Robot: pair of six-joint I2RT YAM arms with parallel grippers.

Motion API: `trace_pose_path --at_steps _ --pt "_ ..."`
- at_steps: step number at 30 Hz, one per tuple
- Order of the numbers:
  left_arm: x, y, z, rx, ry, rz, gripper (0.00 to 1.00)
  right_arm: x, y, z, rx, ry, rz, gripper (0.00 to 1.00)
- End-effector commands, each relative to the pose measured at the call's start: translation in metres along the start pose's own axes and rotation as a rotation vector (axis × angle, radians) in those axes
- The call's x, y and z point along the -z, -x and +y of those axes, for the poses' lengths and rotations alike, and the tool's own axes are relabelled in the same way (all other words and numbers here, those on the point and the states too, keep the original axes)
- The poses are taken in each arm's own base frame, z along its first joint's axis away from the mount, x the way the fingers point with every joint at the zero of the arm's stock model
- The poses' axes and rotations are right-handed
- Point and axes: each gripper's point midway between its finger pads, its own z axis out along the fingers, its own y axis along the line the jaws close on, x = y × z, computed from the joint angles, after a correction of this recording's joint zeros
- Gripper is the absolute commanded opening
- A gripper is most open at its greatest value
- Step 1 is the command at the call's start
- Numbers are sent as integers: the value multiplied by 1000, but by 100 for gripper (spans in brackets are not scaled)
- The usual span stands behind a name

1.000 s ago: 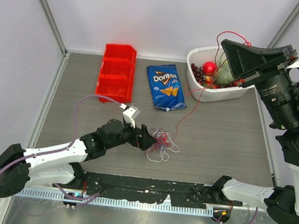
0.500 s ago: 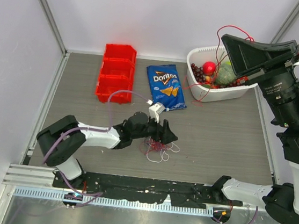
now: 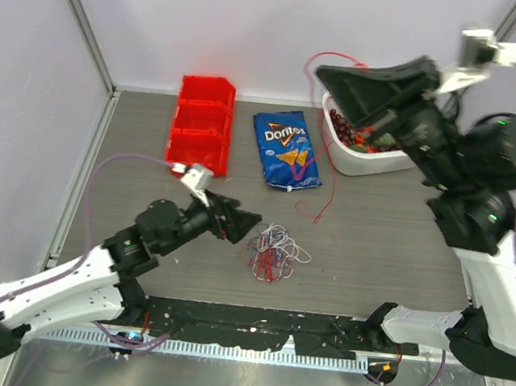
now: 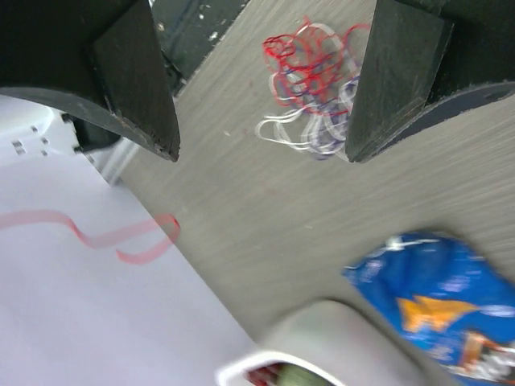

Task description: Untangle the cables

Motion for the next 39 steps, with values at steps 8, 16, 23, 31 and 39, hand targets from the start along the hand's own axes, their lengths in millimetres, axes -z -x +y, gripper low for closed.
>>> trace_pose_path --at_steps 8,16,23,31,39 --pt "149 51 97 16 569 -267 96 -53 -174 -23 -359 99 242 1" --pt "165 53 105 11 624 -270 93 5 -376 -45 -503 -38 601 1" --pt "159 28 132 45 798 -198 94 69 -483 -98 -471 -248 806 1" --pt "142 -3 155 75 987 -90 96 97 -541 -131 -435 -357 1014 21" --pt "109 -45 178 132 1044 95 100 164 -517 -159 -381 -484 1101 71"
